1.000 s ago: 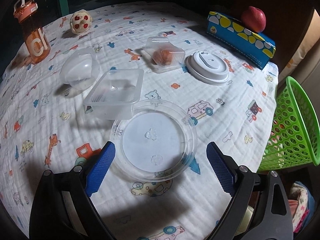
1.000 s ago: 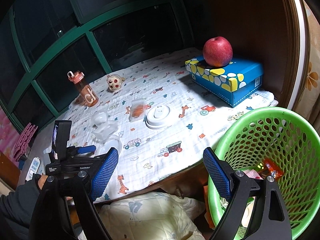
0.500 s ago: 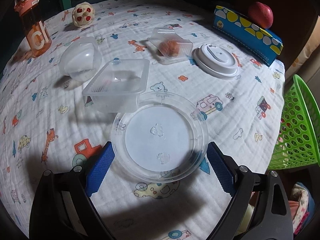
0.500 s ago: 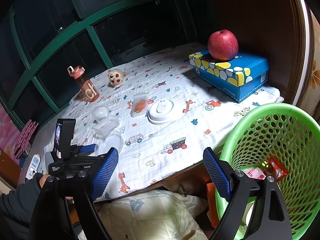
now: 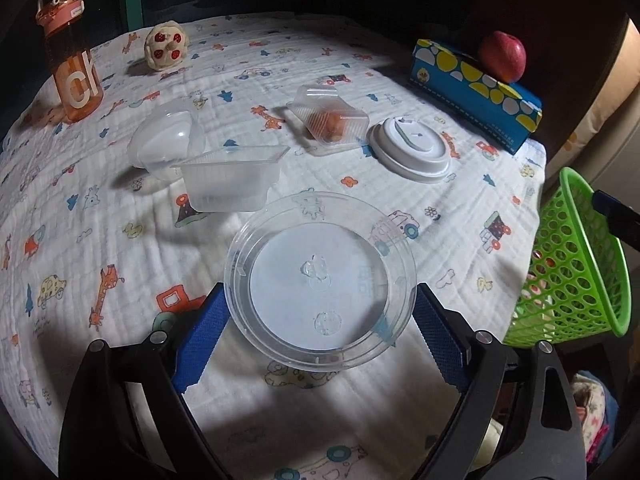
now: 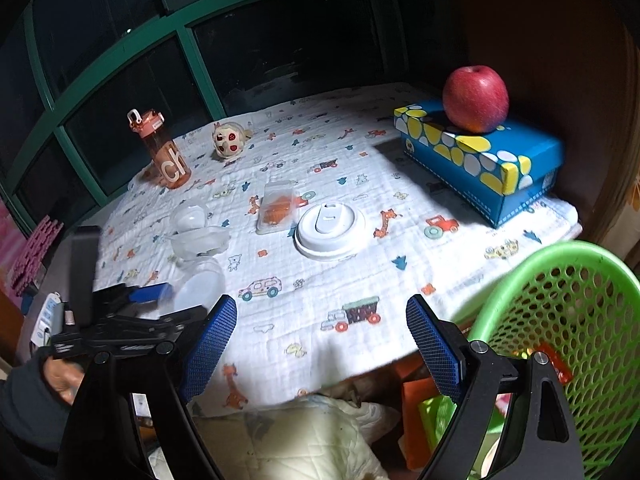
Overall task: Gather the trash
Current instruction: 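Grasp the clear lid with the left tool while the right grasps the white lid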
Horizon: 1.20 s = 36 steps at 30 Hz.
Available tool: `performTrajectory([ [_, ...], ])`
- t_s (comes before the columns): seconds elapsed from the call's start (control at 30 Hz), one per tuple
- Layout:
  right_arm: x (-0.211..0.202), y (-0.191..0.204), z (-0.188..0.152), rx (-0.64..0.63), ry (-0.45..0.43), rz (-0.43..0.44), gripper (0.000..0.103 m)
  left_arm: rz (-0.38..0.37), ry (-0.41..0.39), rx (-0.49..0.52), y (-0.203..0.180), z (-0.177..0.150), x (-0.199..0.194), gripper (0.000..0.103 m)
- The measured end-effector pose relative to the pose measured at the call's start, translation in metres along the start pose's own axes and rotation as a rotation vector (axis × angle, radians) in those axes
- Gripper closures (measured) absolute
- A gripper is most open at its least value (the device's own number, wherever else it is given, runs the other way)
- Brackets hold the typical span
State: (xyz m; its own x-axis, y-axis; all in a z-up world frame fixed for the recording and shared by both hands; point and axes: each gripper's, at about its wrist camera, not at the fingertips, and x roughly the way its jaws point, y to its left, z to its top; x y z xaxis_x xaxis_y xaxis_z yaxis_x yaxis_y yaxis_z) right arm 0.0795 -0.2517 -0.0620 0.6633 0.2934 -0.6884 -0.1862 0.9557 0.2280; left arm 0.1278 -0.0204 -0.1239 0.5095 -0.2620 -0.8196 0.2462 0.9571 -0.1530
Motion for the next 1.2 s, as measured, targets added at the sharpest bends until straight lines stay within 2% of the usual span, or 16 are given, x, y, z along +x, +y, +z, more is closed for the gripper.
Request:
performTrajectory([
  [0.4,0.094,0.014,0.037,-0.073,0.080,-0.061,0.020,-0.065,-0.061,-0.046,0.018,0.001,-0.046,0.015],
  [0.7,0.153,0.017,0.053,-0.093,0.132,-0.093,0.023,-0.074,-0.080,-0.069,0.033,0.006,-0.056,0.015],
  [1.1,0.185,0.013,0.057,-0.106,0.177,-0.152,0.026,-0.075,-0.084,-0.082,0.039,0.011,-0.055,0.015],
  [1.2,0.188,0.011,0.056,-0.110,0.177,-0.168,0.029,-0.075,-0.082,-0.083,0.039,0.010,-0.054,0.015],
])
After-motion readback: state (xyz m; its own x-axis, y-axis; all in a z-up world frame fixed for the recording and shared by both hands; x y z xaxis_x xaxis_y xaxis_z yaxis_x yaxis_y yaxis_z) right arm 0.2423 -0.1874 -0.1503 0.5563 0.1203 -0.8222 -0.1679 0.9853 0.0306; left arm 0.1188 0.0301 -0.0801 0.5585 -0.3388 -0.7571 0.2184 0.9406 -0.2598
